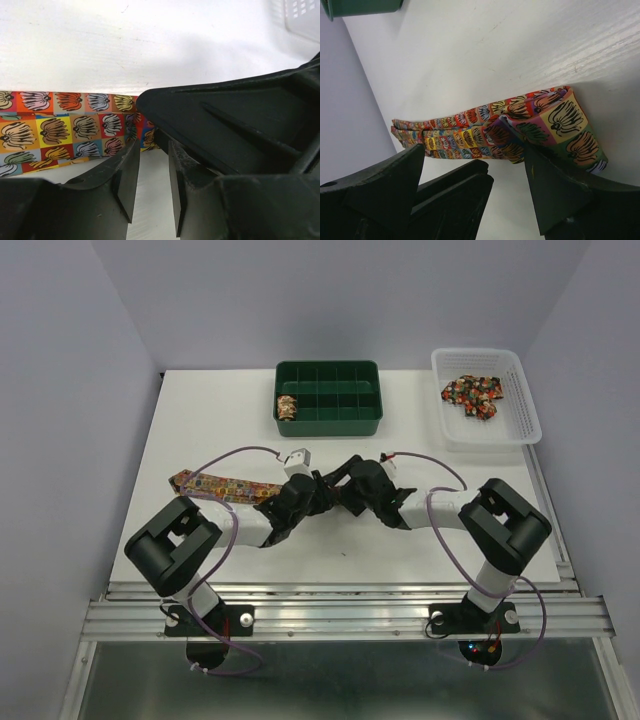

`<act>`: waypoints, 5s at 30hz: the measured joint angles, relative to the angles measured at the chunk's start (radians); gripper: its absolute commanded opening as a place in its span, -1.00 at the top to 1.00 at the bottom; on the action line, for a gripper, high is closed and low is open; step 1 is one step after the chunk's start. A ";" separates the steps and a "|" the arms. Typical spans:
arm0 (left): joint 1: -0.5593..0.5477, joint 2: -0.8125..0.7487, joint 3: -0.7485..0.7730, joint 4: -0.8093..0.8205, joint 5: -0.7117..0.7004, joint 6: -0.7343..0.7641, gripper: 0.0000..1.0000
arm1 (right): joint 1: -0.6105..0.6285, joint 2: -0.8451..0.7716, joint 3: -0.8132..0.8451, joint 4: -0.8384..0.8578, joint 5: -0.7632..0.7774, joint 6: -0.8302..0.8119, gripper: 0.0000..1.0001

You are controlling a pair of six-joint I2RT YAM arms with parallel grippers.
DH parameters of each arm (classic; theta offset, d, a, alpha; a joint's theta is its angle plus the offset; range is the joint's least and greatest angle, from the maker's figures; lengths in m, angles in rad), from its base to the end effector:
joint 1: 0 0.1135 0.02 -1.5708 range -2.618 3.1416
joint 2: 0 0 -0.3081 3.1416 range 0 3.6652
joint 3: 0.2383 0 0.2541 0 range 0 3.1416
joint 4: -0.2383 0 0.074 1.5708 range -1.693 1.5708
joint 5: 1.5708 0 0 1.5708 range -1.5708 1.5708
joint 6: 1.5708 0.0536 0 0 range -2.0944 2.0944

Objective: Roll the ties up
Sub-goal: Roll the tie

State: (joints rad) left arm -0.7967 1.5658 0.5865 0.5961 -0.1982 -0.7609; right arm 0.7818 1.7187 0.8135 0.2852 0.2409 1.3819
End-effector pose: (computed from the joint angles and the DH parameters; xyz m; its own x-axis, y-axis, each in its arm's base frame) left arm 0.2336 -0.2238 0.2028 -0.5847 -0.3690 -0.7225 0.2350 0.7753 -0.5862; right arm 0.2699 0.2500 0.1878 -0.6141 0.7344 -0.2890 0.3024 0.5572 0.7734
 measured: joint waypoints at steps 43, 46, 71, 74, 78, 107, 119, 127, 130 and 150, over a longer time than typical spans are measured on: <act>0.000 0.154 0.069 0.042 -0.064 -0.016 0.48 | -0.108 -0.228 -0.128 0.035 -0.078 -0.114 -0.77; 0.000 0.154 0.069 0.042 -0.064 -0.019 0.48 | -0.134 -0.264 -0.128 -0.029 -0.037 -0.256 -0.80; 0.000 0.152 0.069 0.033 -0.048 -0.063 0.49 | -0.250 -0.036 -0.154 0.161 -0.447 -0.592 -0.18; 0.000 0.152 0.069 0.032 -0.045 -0.071 0.49 | -0.250 -0.021 -0.154 0.178 -0.449 -0.582 -0.11; -0.002 0.152 0.069 0.031 -0.042 -0.085 0.49 | -0.250 -0.008 -0.154 0.193 -0.449 -0.568 0.02; -0.026 -0.066 0.052 -0.158 -0.043 -0.064 0.33 | -0.277 -0.110 0.111 -0.531 -0.216 -0.902 0.99; 0.053 -0.141 -0.013 -0.278 -0.127 -0.037 0.33 | -0.277 -0.178 0.193 -0.756 -0.109 -1.030 0.99; 0.086 -0.141 -0.013 -0.303 -0.122 -0.020 0.34 | -0.277 -0.181 0.248 -0.864 -0.010 -1.100 0.99; 0.090 -0.141 -0.013 -0.303 -0.119 -0.014 0.34 | -0.277 -0.167 0.286 -0.912 0.058 -1.117 0.99; 0.099 -0.064 0.005 -0.300 -0.072 -0.006 0.36 | -0.242 0.052 0.435 -1.022 0.448 -1.232 0.99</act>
State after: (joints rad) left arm -0.6979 1.5013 0.5911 0.2958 -0.2703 -0.7666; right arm 0.5400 1.7706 1.2480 -0.7368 0.6891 0.1497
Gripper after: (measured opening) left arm 0.326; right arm 0.191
